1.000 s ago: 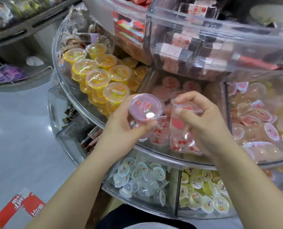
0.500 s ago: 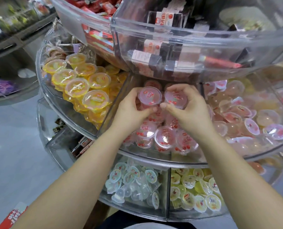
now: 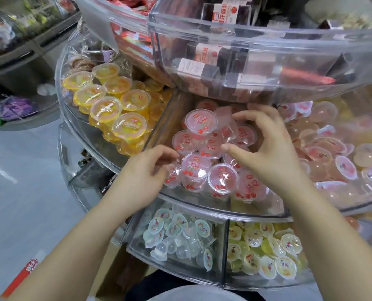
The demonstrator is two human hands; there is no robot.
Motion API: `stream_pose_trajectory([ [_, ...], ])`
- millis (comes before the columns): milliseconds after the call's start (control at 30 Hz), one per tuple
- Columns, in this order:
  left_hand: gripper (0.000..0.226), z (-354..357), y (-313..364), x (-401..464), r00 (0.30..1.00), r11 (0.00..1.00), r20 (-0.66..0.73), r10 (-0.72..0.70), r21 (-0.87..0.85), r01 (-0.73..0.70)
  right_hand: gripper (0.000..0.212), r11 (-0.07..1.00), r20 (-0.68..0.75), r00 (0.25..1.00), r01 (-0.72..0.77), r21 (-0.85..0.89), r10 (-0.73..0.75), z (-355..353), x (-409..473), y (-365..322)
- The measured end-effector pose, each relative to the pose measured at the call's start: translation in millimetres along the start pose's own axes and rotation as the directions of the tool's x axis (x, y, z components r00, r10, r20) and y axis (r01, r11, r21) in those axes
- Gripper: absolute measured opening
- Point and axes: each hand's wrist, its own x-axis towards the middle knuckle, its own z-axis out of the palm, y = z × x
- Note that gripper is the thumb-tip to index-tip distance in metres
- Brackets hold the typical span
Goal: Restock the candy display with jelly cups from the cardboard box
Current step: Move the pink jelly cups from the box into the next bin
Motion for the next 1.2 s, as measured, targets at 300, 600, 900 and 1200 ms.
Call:
stream_pose_trajectory([
  [300,0.040,18,5,36,0.798,0.756,0.539,-0.269,0.632,-0.171,0.046,0.983,0.045,0.999,0.035,-0.181,-0.027,15,3,2],
  [600,0.053,21,2,38,0.752,0.767,0.588,-0.299,0.617,-0.177,0.051,0.926,0.010,0.999,0.033,-0.377,-0.031,38,45,10],
  [900,0.050,17,3,35,0.764,0.777,0.584,-0.276,0.603,-0.180,0.058,0.895,-0.062,0.995,0.042,-0.444,-0.077,35,32,15],
  [1200,0.028,19,6,33,0.753,0.703,0.585,-0.301,0.670,-0.239,0.044,0.915,-0.120,0.988,0.038,-0.402,-0.094,17,1,12],
])
